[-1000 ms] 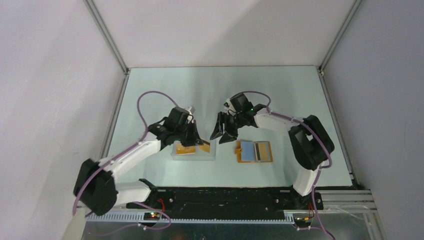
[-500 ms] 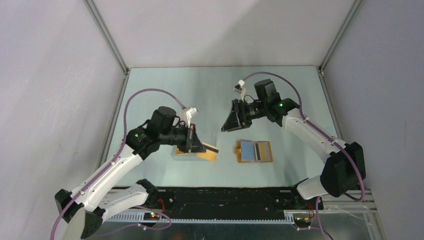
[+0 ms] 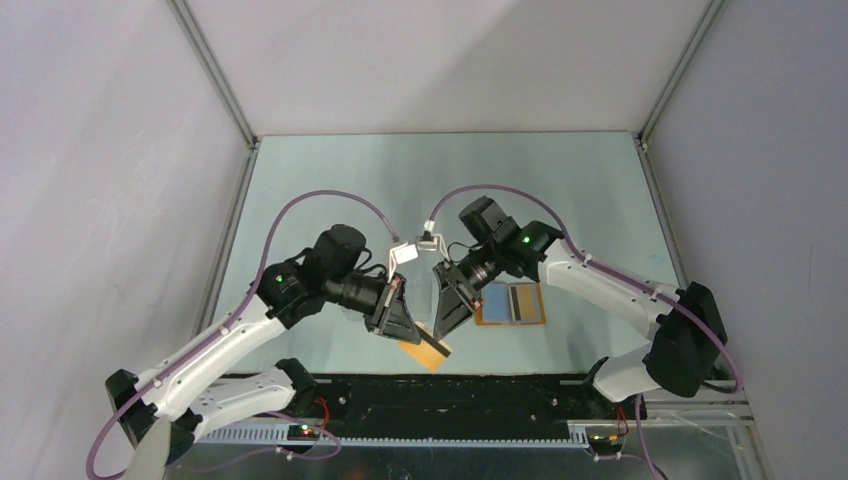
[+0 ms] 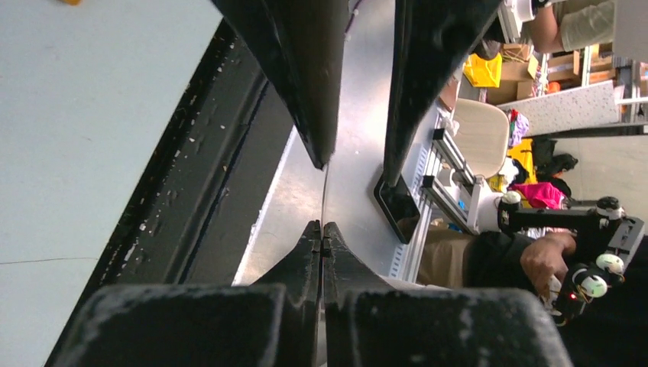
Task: Put the credit cards into the card holder
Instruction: Insert the credit card into the card holder.
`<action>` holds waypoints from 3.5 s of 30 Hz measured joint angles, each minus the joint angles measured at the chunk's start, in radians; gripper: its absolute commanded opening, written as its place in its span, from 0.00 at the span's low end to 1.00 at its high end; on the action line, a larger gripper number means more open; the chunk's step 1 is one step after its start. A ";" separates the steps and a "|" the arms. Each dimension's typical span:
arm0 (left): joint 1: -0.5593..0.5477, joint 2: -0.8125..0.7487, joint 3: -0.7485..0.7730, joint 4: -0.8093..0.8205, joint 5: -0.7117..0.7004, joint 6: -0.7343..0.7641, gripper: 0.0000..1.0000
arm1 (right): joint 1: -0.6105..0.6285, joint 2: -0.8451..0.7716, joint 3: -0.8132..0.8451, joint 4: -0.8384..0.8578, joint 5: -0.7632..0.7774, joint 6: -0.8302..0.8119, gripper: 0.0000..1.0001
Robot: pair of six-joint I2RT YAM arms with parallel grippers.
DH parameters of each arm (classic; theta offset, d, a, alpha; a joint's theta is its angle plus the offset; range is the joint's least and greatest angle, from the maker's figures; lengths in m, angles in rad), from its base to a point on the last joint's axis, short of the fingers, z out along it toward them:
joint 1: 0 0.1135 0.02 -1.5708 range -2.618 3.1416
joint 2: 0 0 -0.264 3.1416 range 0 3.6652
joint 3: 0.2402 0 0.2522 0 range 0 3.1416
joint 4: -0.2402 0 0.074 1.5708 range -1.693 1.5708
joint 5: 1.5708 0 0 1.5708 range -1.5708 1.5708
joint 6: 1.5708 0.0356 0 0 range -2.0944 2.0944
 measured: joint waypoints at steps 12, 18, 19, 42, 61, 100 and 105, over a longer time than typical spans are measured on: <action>-0.021 -0.021 0.011 -0.014 0.039 -0.001 0.00 | 0.088 -0.027 -0.062 0.060 0.005 0.059 0.38; -0.026 -0.040 0.021 -0.010 0.035 -0.002 0.00 | 0.092 -0.079 -0.090 0.174 0.046 0.142 0.39; -0.026 -0.044 0.021 -0.009 0.035 -0.003 0.00 | 0.092 -0.092 -0.101 0.203 0.055 0.159 0.39; -0.028 -0.119 -0.016 0.145 -0.025 -0.117 0.62 | 0.121 -0.137 -0.165 0.487 0.066 0.370 0.00; -0.065 0.284 -0.011 0.274 -0.653 -0.326 0.64 | -0.660 -0.312 -0.449 0.278 0.318 0.242 0.00; -0.161 0.974 0.271 0.372 -0.744 -0.426 0.00 | -0.700 -0.097 -0.650 0.497 0.693 0.306 0.00; -0.157 0.974 0.265 0.379 -0.738 -0.431 0.00 | -0.684 -0.105 -0.650 0.488 0.724 0.303 0.00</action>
